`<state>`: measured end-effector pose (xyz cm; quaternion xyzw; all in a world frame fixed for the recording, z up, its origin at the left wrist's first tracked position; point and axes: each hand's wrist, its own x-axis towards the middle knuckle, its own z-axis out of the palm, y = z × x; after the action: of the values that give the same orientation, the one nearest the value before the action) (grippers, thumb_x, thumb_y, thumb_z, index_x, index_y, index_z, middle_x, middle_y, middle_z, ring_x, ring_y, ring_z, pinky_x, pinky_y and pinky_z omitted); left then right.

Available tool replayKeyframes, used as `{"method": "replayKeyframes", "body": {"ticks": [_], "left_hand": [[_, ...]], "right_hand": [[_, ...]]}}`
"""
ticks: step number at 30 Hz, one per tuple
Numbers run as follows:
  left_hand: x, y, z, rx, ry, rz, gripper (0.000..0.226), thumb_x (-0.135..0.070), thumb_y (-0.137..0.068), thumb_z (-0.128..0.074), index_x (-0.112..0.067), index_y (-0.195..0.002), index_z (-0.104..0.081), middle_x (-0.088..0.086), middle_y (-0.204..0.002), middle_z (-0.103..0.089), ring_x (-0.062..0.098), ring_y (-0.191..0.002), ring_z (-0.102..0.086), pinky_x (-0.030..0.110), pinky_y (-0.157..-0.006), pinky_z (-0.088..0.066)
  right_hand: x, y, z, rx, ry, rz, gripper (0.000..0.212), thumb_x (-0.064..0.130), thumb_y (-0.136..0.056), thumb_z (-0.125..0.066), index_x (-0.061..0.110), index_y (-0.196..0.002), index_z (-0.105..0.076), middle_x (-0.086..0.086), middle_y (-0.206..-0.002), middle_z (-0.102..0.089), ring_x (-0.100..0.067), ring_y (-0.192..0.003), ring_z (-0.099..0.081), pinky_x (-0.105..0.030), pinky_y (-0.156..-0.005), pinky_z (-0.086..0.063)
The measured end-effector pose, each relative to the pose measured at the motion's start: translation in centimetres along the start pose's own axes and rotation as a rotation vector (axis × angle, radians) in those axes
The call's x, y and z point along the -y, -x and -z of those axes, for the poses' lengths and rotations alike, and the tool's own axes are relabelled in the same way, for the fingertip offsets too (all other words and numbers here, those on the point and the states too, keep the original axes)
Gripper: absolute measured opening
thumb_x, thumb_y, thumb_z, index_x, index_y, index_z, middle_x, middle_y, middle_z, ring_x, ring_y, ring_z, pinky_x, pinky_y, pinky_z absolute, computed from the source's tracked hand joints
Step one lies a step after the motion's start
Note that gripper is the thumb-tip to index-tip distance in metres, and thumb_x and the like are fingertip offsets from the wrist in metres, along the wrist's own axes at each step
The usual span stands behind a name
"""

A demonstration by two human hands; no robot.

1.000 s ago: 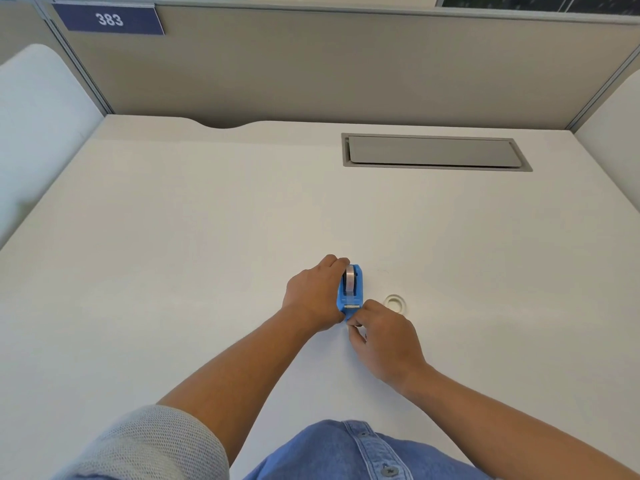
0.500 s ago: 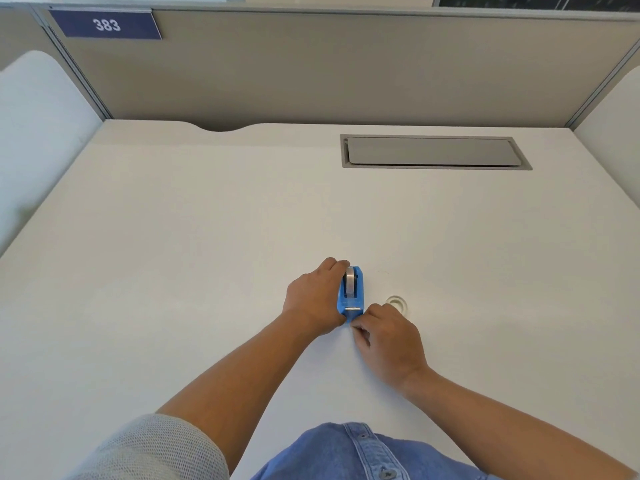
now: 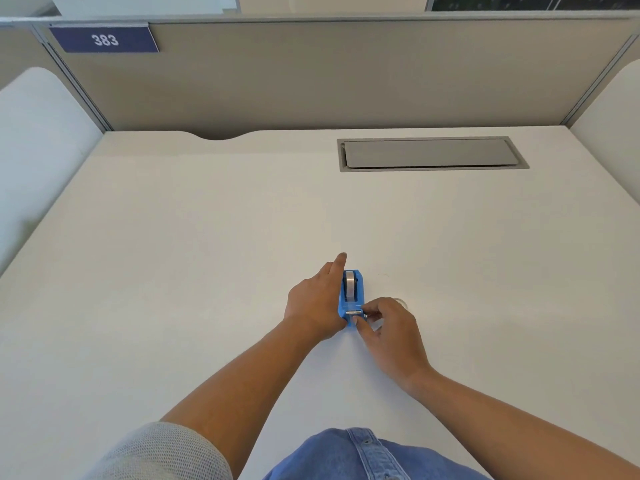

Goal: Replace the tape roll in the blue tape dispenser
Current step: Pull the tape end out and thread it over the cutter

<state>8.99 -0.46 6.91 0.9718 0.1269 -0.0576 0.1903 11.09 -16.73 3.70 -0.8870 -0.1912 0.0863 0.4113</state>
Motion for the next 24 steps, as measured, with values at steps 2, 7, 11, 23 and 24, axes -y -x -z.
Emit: {"method": "replayKeyframes", "body": {"ticks": [2, 7, 11, 23, 24], "left_hand": [[-0.1, 0.0, 0.0, 0.002, -0.005, 0.004, 0.116, -0.037, -0.063, -0.083, -0.028, -0.150, -0.007, -0.007, -0.140, -0.047, 0.024, -0.096, -0.065, 0.030, -0.060, -0.043], [-0.1, 0.0, 0.0, 0.004, 0.000, 0.004, 0.116, -0.038, -0.063, -0.083, -0.026, -0.151, -0.009, -0.006, -0.140, -0.048, 0.024, -0.098, -0.064, 0.030, -0.062, -0.042], [-0.2, 0.0, 0.0, 0.005, -0.013, 0.003, 0.116, -0.039, -0.063, -0.084, -0.026, -0.151, -0.009, -0.005, -0.139, -0.048, 0.025, -0.099, -0.064, 0.031, -0.063, -0.045], [-0.3, 0.1, -0.1, -0.007, -0.018, 0.012, 0.113, -0.039, -0.066, -0.082, -0.025, -0.151, -0.009, -0.004, -0.138, -0.049, 0.026, -0.096, -0.064, 0.030, -0.060, -0.042], [-0.3, 0.1, -0.1, -0.007, -0.017, 0.011, 0.112, -0.039, -0.066, -0.081, -0.025, -0.151, -0.009, -0.004, -0.138, -0.049, 0.026, -0.096, -0.064, 0.030, -0.060, -0.041]], "right_hand": [[-0.1, -0.4, 0.1, 0.008, 0.051, 0.015, 0.013, 0.024, -0.083, -0.076, 0.023, -0.089, -0.064, 0.013, -0.084, -0.062, -0.002, -0.081, -0.057, -0.014, -0.063, -0.044], [-0.1, -1.0, 0.5, 0.036, 0.110, 0.039, 0.014, 0.024, -0.083, -0.076, 0.020, -0.083, -0.063, 0.007, -0.082, -0.064, -0.017, -0.081, -0.060, -0.026, -0.068, -0.051], [-0.1, -1.1, 0.5, 0.037, 0.153, 0.078, 0.015, 0.023, -0.083, -0.076, 0.017, -0.082, -0.063, 0.002, -0.081, -0.063, -0.020, -0.078, -0.058, -0.031, -0.068, -0.052], [0.3, -1.3, 0.6, 0.081, 0.169, 0.080, 0.024, 0.024, -0.083, -0.076, 0.018, -0.076, -0.054, 0.002, -0.080, -0.058, -0.026, -0.080, -0.055, -0.035, -0.065, -0.049], [0.3, -1.3, 0.6, 0.085, 0.170, 0.076, 0.025, 0.024, -0.083, -0.076, 0.019, -0.076, -0.053, 0.002, -0.080, -0.056, -0.026, -0.080, -0.055, -0.035, -0.065, -0.048]]}}
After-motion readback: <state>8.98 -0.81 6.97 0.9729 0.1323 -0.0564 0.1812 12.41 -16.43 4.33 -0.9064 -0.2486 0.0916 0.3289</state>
